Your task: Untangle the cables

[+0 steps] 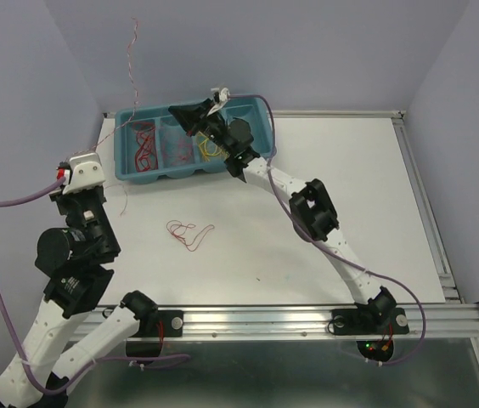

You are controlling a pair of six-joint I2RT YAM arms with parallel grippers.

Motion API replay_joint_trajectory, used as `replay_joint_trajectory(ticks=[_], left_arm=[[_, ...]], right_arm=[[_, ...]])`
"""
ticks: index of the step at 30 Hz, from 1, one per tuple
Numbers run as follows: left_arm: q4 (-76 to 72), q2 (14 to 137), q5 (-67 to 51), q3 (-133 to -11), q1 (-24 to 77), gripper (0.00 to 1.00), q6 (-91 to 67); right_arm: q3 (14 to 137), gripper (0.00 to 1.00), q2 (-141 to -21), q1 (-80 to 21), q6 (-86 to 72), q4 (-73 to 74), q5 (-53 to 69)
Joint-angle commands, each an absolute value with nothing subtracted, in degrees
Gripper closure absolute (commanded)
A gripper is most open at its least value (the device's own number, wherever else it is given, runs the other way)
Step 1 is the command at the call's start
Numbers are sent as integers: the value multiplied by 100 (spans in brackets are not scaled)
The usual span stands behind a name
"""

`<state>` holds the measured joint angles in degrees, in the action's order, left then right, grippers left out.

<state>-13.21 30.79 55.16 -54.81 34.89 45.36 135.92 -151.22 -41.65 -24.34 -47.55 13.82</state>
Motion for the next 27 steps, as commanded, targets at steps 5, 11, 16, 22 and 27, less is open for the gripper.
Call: replay_joint_trajectory(ticks=[5,11,16,22,27], left_arm=[[-2759,3770,5143,-6020,3489,100,5229],[-2971,4797,4668,-6959,3112,100,5116],[-2322,5632,3658,-7900,2182,100,4177],[-2021,6688,2822,-8561,1196,100,3394],[-1820,7145,2075,-8718,695,100,2779]], right_arm=[[13096,100,-15425,-4263,-2567,-5028,1248],[12938,95,-15302,-4526,-2039,-4193,642],[12639,78,-15117,-4623,-1750,-3868,54],[12165,62,-14722,-4702,-1521,-3744,-579],[11752,49,-14273,-4711,-1354,-3735,-958]])
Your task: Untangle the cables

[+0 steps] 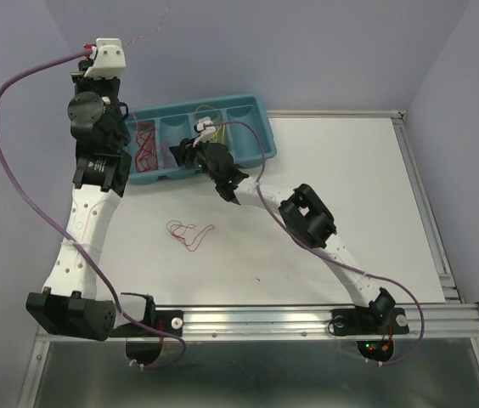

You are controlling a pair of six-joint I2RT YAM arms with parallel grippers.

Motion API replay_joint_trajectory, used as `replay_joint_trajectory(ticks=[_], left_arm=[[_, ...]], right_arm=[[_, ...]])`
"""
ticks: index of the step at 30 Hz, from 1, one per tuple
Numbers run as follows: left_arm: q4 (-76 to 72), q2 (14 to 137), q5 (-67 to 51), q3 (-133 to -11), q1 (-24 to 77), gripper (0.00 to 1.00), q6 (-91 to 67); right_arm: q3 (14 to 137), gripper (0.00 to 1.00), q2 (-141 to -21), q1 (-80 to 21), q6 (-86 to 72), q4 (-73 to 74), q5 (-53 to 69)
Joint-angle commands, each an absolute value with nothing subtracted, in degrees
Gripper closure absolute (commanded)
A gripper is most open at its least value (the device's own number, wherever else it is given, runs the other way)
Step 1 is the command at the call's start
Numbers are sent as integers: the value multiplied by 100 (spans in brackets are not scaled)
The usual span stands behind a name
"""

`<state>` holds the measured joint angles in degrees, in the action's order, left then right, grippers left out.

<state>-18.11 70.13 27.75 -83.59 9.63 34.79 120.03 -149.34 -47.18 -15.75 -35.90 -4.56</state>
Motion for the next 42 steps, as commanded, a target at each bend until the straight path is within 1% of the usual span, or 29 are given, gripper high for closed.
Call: replay_joint_trajectory(ticks=[1,2,5,9,14,18,22,26,30,36,42], left_arm=[[-1767,7285,1970,-8797,564,100,2690],[-1706,7382,1890,-8841,493,100,2550],[-1591,7733,1592,-9043,264,100,2339],[-1512,8138,1372,-9272,53,100,2075],[-1555,8446,1204,-9255,-237,100,1890],[-1608,8569,1116,-9097,-316,100,1863],[-1679,8745,1011,-8895,-378,100,1793],[-1626,9105,880,-8833,-483,100,1679],[-1415,9421,475,-8885,-606,100,1319],[-1117,9791,475,-8939,-791,100,458],[-827,9914,676,-8736,-817,100,-491]], right_arm=[[11577,45,-14117,-4711,-1301,-3735,-1054],[11514,39,-14020,-4711,-1283,-3735,-1063],[11294,33,-13747,-4711,-1160,-3727,-1037],[11031,33,-13448,-4711,-1143,-3656,-853],[10487,33,-12992,-4711,-1195,-3743,-975],[9583,33,-12596,-4702,-1204,-4148,-1160],[9098,33,-12227,-4711,-1265,-4403,-1221],[8175,33,-11822,-4702,-1388,-4965,-1257],[7665,34,-11514,-4693,-1406,-5255,-1397],[7006,34,-11110,-4685,-1441,-5668,-1635],[6741,34,-10916,-4605,-1529,-5862,-1679]])
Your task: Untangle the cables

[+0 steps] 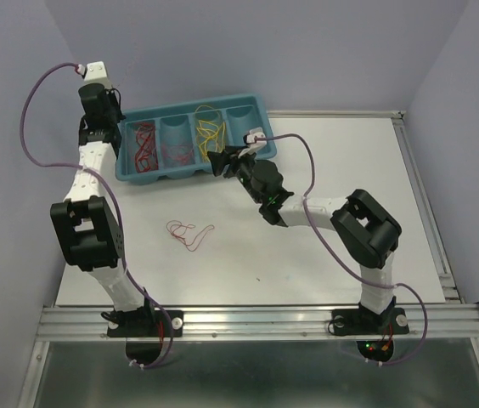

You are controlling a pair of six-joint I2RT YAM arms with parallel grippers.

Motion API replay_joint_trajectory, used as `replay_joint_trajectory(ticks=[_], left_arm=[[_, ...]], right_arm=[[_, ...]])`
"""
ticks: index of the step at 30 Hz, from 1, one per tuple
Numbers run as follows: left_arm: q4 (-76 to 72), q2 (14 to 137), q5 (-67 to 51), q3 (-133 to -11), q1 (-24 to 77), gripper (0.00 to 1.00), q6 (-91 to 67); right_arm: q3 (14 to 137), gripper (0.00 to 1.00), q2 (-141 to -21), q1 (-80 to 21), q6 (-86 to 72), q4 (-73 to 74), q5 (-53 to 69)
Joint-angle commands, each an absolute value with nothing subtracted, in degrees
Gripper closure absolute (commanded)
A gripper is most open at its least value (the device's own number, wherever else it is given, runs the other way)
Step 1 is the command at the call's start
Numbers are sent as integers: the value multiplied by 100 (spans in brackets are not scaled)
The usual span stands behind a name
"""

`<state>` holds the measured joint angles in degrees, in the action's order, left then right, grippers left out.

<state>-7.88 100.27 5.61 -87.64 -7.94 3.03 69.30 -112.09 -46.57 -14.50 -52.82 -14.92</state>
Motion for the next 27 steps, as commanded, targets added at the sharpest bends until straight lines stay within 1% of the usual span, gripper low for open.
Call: replay_joint_trajectory(ticks=[1,5,12,15,22,27], left_arm=[[-765,9940,738,-8754,-809,100,-597],[-484,10081,922,-8693,-800,100,-922],[-229,10318,1265,-8297,-650,100,-598],[-9,10538,1634,-8306,-650,100,-528],[518,11074,1283,-8534,-624,100,-168],[721,11460,1363,-8604,-624,100,113]], right_arm=[[6715,34,-10899,-4588,-1547,-5871,-1679],[6592,34,-10855,-4544,-1617,-5985,-1661],[6451,34,-10793,-4482,-1722,-6073,-1600],[6399,34,-10767,-4447,-1793,-6108,-1521],[6513,35,-10951,-4403,-1916,-6108,-1310],[6443,37,-10916,-4342,-1995,-6100,-1108]])
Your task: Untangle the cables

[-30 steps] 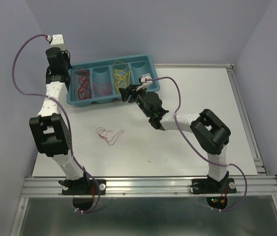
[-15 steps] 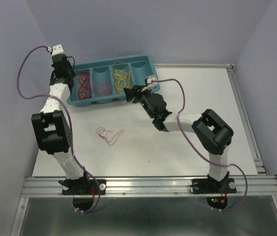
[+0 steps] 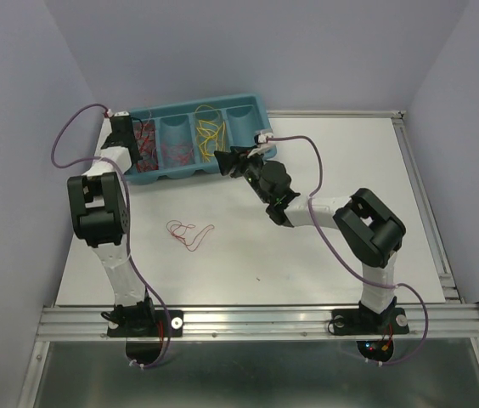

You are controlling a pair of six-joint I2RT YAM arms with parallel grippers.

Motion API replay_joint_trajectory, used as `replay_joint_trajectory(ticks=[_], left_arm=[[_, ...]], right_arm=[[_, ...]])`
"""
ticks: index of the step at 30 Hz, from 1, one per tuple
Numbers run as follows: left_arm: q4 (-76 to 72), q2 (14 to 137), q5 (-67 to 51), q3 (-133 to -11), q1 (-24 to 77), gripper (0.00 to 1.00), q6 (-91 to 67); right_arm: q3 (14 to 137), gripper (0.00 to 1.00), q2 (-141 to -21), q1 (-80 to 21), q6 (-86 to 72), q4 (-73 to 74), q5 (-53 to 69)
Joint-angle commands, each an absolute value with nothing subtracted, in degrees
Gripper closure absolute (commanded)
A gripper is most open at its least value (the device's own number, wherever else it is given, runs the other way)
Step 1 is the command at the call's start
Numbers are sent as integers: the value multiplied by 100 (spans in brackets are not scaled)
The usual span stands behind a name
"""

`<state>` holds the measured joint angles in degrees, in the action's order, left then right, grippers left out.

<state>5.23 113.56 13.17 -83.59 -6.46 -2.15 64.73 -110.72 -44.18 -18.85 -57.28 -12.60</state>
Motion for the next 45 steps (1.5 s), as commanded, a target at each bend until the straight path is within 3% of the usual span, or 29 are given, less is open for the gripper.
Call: replay_joint_trajectory(ticks=[1,11,17,21,23,27,35,43,45], left_arm=[[816,11609,1328,-8639,-624,100,132],[2028,13137,1362,-10500,-615,97,404],[2162,13403,1520,-10679,-615,93,466],[2083,13009,1486,-10530,-624,81,457],[2057,12659,1354,-10425,-615,65,457],[2127,12148,1144,-10310,-615,48,448],[2214,11383,852,-10160,-606,40,554],[2461,10847,747,-10073,-615,29,729],[2461,10487,503,-9810,-598,21,852]], right_arm=[[6425,37,-10881,-4324,-2004,-6100,-1081],[6434,38,-10925,-4280,-2144,-6100,-844],[6416,39,-10916,-4263,-2171,-6100,-765],[6399,39,-10907,-4254,-2188,-6100,-730],[6398,39,-10916,-4245,-2197,-6100,-721],[6407,39,-10925,-4236,-2197,-6100,-712],[6504,38,-10986,-4228,-2232,-6056,-493],[6548,28,-10978,-4219,-2250,-5757,-26],[6434,27,-10838,-4227,-2198,-5704,-35]])
